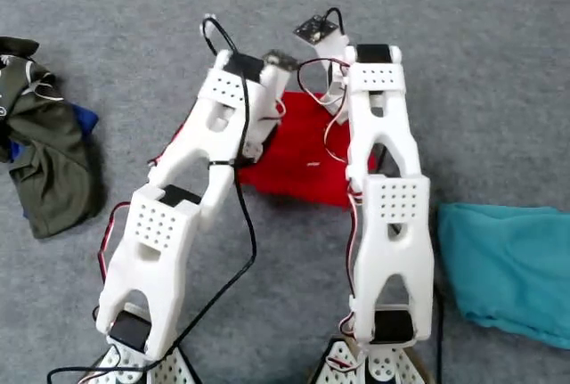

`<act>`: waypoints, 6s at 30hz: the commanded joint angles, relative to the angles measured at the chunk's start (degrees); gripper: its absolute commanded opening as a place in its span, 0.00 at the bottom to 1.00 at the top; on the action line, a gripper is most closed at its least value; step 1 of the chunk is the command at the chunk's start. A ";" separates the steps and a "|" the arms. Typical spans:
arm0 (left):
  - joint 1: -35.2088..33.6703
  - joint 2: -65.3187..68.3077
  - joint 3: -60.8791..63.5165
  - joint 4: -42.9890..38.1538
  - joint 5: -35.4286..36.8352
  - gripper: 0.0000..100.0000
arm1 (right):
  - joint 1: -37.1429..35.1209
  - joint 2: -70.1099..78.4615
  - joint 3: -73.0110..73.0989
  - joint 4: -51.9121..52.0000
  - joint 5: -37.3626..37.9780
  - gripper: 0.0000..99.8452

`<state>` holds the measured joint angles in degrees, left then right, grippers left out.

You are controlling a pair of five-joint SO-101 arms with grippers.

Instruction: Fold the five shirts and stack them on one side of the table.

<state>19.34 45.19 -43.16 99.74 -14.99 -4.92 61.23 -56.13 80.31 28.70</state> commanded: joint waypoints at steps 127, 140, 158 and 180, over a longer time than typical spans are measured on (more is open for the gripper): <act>-11.78 -12.53 7.30 -4.48 1.67 0.02 | -3.21 -23.08 23.43 3.52 -30.86 0.00; -25.23 -14.46 -11.25 1.05 -2.64 0.02 | -2.24 0.84 -11.30 6.68 -18.37 0.00; -26.02 -14.64 -11.25 1.05 -3.60 0.02 | -4.88 6.73 -30.37 12.40 -16.09 0.12; -27.25 -14.99 -7.38 1.05 -3.60 0.02 | -1.54 -31.34 11.65 22.15 -53.54 0.22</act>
<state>-7.30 34.29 -50.99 100.18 -18.15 -6.15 43.56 -57.45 101.32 -23.25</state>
